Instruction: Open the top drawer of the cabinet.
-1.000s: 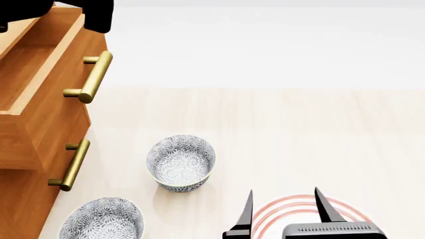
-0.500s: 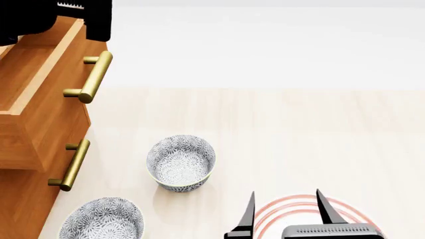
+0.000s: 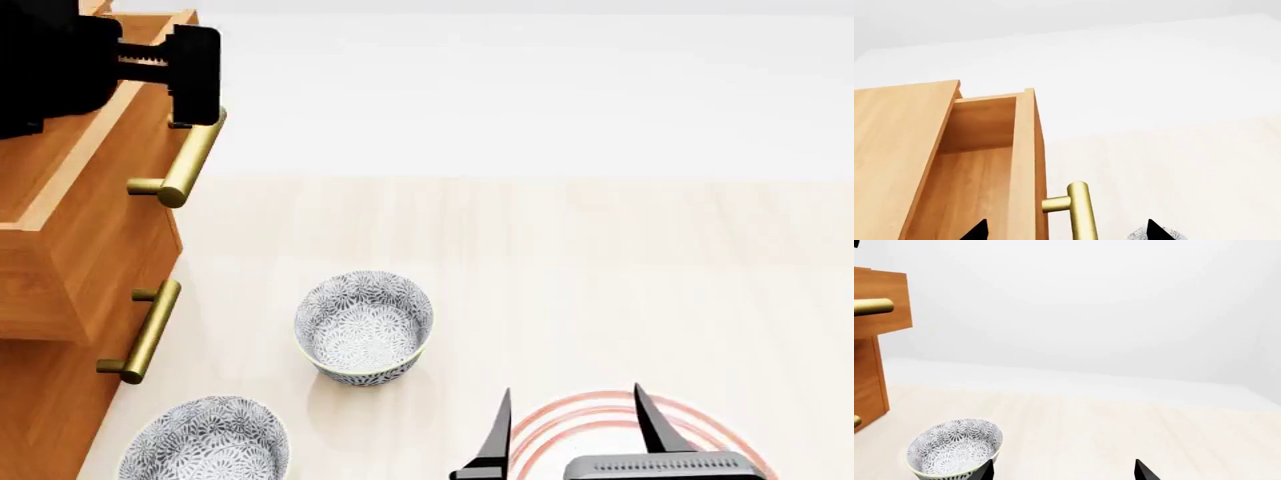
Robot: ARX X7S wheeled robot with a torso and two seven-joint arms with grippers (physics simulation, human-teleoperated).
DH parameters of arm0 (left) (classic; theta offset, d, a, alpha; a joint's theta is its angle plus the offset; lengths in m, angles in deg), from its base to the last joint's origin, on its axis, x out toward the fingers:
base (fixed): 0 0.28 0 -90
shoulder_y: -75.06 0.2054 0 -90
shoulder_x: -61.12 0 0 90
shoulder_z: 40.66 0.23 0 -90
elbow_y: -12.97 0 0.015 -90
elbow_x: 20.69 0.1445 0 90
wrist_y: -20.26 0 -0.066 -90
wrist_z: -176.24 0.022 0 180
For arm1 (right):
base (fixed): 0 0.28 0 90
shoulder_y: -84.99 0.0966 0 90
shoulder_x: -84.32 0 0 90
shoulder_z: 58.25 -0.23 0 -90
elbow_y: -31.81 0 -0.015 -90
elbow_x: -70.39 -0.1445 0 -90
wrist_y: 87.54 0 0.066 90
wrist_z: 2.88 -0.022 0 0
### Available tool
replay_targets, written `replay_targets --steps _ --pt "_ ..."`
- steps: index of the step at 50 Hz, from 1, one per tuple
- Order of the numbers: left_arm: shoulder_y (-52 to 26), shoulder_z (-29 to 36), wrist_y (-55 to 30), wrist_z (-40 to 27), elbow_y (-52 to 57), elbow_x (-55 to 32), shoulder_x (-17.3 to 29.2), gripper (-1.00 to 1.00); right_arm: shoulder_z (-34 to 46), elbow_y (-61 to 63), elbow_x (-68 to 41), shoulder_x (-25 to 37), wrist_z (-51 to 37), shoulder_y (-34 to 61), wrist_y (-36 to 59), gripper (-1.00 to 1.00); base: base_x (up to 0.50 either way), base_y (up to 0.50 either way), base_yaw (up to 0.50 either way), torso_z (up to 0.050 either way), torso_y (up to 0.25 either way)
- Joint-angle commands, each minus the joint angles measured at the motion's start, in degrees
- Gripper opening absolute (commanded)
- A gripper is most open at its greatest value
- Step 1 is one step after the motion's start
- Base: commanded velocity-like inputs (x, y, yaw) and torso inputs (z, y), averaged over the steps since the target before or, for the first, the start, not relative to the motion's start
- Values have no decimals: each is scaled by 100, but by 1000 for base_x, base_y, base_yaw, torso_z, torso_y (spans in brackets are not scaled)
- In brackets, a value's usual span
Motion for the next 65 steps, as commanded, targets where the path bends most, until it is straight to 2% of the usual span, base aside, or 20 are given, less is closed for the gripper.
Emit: replay_targets --steps 1,15,44,65 --pt "349 21 104 42 -37 -78 138 100 32 28 -3 15 -26 5 17 100 0 0 0 0 0" --pt "504 57 273 198 -408 -166 166 100 82 93 -21 29 -68 72 121 100 0 0 0 0 0" --pt "908 -131 -260 428 358 -562 185 100 110 -14 -67 45 -81 37 -14 100 0 0 0 0 0" --pt "1036 -36 -104 357 294 -730 -171 100 71 -4 -130 98 -112 1 -39 100 0 0 0 0 0"
